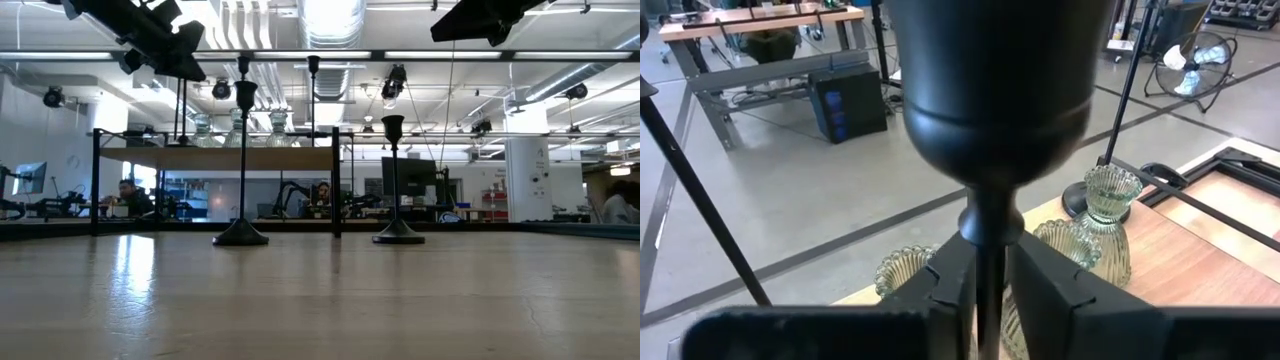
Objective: Pick & Place candle stick holders
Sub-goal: Put the medium black candle holder on the shelf, then put the small black candle holder on the shelf
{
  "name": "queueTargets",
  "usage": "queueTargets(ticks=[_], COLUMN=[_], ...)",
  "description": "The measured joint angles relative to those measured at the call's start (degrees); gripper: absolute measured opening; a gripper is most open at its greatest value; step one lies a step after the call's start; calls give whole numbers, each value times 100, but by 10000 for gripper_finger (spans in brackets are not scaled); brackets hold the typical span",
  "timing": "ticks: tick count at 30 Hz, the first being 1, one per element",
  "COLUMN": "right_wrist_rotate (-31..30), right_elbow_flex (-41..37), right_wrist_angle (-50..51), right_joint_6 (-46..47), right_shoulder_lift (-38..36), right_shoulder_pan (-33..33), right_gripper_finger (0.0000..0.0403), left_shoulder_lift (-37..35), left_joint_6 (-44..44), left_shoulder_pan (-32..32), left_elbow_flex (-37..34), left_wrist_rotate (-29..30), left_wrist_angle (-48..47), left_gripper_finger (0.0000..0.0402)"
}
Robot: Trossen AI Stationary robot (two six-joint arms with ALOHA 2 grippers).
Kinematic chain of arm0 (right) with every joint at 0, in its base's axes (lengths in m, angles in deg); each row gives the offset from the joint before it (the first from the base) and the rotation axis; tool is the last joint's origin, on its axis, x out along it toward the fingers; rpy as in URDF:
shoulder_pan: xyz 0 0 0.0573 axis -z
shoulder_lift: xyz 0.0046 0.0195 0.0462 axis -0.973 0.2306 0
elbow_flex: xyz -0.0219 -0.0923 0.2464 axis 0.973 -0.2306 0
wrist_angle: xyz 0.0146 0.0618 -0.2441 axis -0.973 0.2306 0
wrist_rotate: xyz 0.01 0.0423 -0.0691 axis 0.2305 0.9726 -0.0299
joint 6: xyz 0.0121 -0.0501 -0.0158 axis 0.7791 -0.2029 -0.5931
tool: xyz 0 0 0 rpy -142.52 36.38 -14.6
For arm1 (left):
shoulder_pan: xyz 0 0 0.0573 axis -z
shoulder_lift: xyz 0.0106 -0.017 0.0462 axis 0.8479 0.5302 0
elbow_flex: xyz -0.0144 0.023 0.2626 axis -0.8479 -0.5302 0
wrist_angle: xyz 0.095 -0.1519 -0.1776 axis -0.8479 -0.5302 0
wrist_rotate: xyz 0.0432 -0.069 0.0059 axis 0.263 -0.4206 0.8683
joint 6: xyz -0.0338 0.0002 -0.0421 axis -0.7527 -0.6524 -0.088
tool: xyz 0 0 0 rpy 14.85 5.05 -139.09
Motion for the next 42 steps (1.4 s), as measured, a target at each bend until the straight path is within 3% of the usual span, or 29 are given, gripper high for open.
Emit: queueTargets(ticks=[16, 29, 33, 42], right_wrist_rotate=[8, 28, 26, 34], right_elbow_flex=[0, 0, 0, 0], right_wrist_angle=[-1, 141, 140, 116], right_joint_6=[0, 175, 175, 174], right_shoulder_lift=[1, 2, 2, 76], right_shoulder_pan=[0, 0, 0, 0], right_gripper_finger=[114, 100, 104, 118], left_shoulder_lift=[-110, -863, -1180, -1842], left_joint_6=[257, 323, 272, 8], left_shoulder_pan=[2, 2, 2, 2], left_elbow_flex=[0, 2, 2, 398], left_wrist_rotate=[-371, -481, -869, -2462], left_wrist_angle=[-83, -849, -1247, -2396], left_gripper_finger=[173, 191, 191, 190])
